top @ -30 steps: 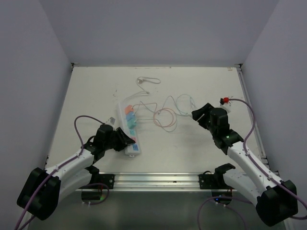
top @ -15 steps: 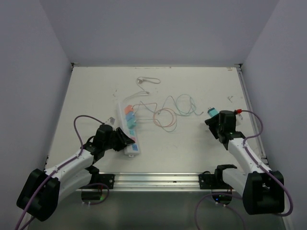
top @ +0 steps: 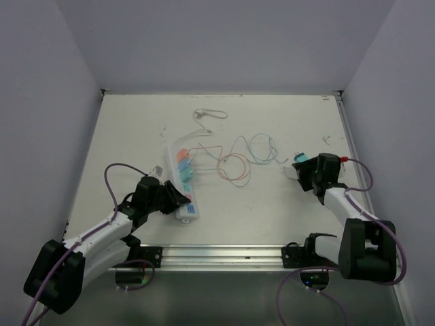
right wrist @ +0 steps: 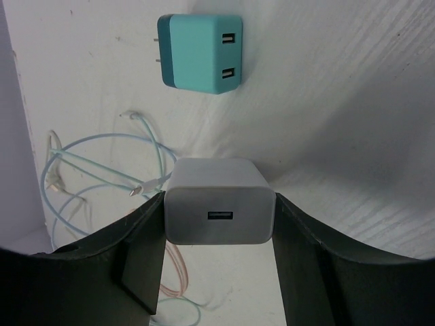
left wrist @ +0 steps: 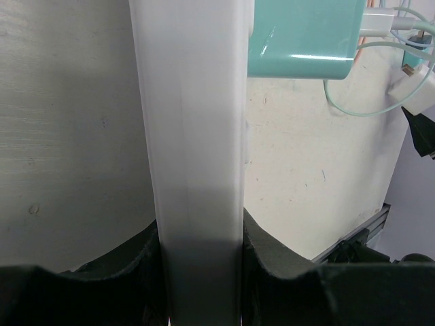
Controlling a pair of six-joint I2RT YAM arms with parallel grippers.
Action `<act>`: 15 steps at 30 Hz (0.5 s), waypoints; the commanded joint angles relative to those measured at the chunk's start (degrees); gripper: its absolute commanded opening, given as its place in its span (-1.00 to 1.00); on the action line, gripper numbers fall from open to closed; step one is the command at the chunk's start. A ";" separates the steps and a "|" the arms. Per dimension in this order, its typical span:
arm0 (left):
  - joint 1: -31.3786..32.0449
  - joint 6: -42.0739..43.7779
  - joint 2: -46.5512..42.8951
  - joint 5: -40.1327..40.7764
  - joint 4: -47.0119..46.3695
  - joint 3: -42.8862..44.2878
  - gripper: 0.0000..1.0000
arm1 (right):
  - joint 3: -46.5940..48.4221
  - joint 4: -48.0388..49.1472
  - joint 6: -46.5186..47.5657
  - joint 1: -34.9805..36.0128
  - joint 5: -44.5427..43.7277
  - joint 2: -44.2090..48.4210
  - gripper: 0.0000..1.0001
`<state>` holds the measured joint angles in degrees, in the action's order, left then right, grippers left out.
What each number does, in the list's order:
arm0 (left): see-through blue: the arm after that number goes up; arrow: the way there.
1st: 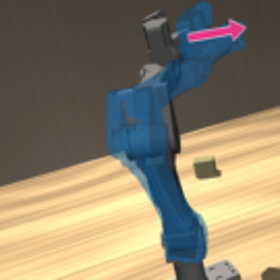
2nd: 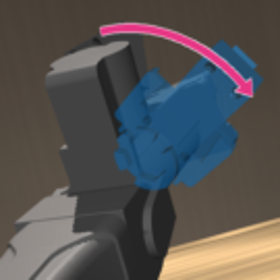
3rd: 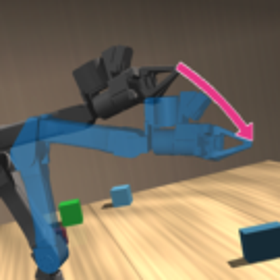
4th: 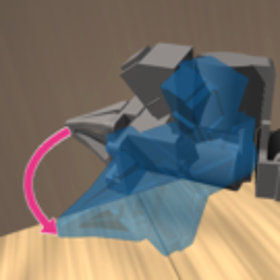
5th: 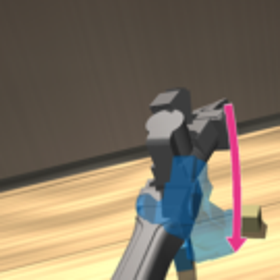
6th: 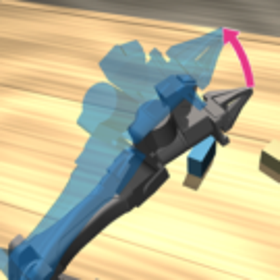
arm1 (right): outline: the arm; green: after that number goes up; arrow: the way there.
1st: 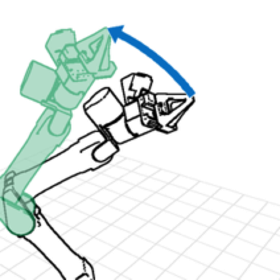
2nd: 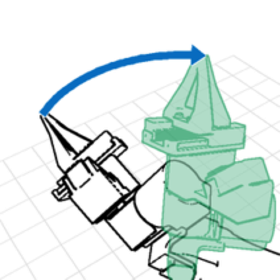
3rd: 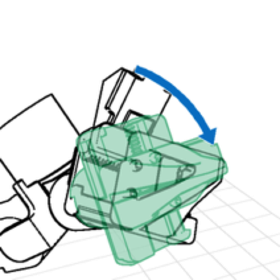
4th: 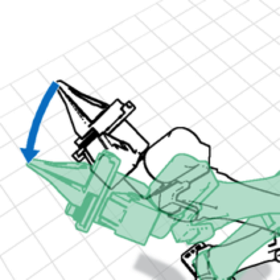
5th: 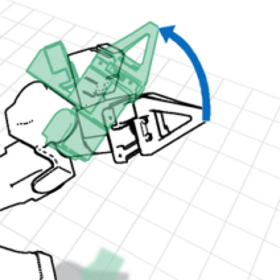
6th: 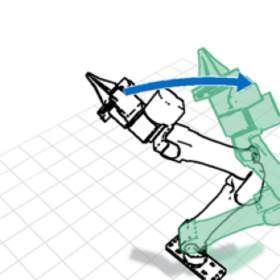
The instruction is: Pull the plug off the socket
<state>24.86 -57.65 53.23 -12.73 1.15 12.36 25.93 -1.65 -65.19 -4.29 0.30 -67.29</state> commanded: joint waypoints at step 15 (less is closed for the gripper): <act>-0.43 3.68 -1.11 2.63 2.54 0.12 -1.00 | 0.96 -3.27 0.23 -3.96 2.69 -2.24 0.73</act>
<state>24.80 -57.41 52.53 -12.69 1.93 12.36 26.24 -2.24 -66.04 -7.55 2.83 -68.97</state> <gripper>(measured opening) 0.392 0.857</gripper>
